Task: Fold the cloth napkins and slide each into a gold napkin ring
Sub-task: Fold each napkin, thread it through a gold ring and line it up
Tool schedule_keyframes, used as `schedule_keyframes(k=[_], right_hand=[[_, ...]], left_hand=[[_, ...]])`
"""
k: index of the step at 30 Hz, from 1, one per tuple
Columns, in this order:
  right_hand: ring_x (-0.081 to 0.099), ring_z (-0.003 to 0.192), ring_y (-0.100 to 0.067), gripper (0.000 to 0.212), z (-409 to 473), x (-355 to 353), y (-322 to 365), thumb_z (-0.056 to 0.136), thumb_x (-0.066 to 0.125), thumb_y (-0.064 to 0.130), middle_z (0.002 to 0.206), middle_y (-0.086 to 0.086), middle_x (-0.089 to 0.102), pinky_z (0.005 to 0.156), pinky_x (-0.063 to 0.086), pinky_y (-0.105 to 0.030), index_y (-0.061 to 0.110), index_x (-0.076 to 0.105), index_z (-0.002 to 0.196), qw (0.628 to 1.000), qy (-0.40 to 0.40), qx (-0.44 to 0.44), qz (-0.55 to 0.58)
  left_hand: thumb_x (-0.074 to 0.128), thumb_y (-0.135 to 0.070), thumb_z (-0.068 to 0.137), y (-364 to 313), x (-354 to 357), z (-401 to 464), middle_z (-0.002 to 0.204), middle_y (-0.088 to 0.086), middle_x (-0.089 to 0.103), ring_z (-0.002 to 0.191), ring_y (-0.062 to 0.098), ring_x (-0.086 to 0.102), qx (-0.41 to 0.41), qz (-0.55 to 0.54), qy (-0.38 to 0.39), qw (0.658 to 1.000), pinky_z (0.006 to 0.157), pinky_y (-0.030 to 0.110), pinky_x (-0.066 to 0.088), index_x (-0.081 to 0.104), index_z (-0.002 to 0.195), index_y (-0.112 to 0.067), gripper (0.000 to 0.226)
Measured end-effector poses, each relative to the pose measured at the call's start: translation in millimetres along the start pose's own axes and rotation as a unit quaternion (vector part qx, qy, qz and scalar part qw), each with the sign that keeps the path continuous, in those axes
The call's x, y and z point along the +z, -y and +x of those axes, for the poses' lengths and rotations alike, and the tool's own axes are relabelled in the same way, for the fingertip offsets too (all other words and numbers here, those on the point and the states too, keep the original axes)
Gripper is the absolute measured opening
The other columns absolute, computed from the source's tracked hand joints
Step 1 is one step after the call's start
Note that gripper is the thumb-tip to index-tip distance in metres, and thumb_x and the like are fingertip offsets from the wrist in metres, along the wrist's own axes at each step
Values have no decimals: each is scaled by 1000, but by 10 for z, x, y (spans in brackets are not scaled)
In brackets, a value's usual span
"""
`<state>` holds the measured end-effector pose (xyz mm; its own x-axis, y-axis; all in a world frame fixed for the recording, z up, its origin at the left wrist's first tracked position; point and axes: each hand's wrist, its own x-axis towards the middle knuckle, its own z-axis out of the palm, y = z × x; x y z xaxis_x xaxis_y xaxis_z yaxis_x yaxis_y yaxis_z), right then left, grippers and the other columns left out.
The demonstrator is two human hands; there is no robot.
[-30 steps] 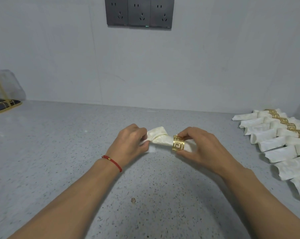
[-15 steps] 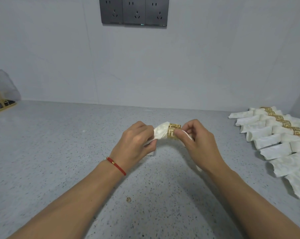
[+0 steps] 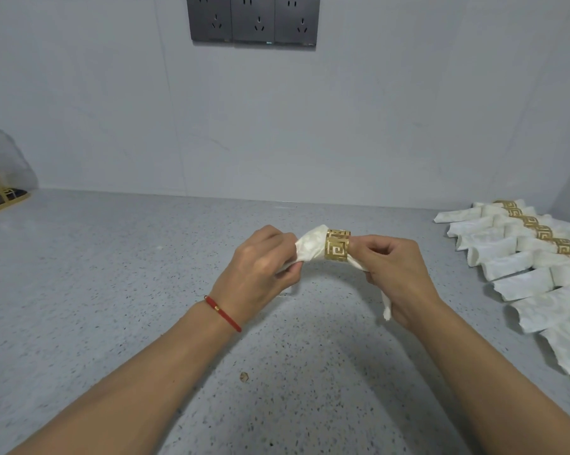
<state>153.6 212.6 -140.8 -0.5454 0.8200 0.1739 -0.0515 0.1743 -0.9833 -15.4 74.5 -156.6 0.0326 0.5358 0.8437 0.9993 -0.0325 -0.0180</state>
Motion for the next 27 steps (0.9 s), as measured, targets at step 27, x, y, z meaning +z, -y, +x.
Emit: schedule_keyframes(k=[27], right_hand=[[57,53,-8,27,24,-25,-80,75,87,10,66,-5,65,48,44,-18,-9,76,91,993,54,78,72]], left_hand=[[74,-10,76,-96,78,30,112,2,61,88,22,61,-30,-59,95,993,67,29,49,57,120,-12,47]])
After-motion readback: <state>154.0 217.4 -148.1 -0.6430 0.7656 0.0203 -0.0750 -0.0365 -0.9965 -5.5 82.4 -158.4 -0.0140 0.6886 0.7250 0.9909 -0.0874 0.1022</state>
